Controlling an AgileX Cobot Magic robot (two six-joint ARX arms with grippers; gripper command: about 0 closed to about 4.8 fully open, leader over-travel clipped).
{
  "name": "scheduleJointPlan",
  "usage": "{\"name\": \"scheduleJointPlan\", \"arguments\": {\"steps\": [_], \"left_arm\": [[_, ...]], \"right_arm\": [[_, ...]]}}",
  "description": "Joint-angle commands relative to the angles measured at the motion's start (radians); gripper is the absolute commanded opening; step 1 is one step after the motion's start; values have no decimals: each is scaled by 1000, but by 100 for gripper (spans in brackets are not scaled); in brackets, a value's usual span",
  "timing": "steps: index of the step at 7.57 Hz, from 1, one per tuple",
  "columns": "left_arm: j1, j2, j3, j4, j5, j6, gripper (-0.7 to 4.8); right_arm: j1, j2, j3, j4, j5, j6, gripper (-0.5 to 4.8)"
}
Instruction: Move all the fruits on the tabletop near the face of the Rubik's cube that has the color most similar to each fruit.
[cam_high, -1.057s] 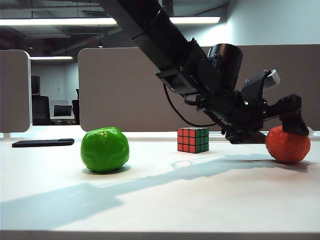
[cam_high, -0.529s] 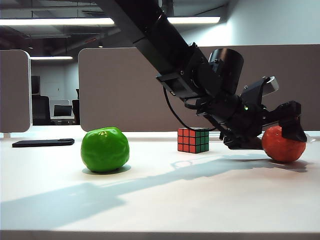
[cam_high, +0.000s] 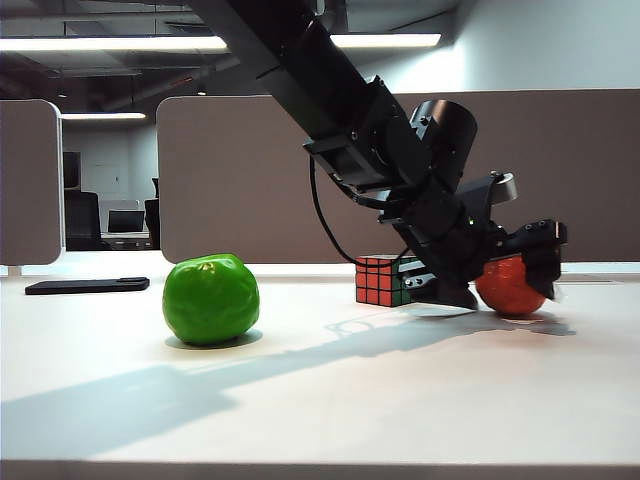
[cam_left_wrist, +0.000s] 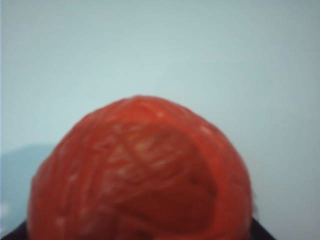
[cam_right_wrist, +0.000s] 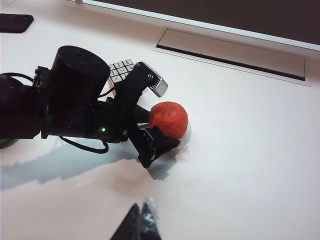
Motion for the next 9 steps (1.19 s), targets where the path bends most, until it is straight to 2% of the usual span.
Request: {"name": "scheduleJointPlan", "arguments": {"steps": [1,3,7,8,9], "left_arm": [[4,-35,5,-18,-11,8,479],[4,-45,4,-62,-46,10,479],[5,-46,5,-60,-46,34,476],[5,-46,5,-61,-46,34,428],[5,-50,5,-66,-46,34,419]], "right_arm": [[0,-2,3,14,-2,1,-1],[0,-2,3,14,-2,2,-1],[0,-2,3,10,-2,2,-1],[0,-2,3,10,-2,2,-1],[0,-2,3,10,-2,2,-1]]}}
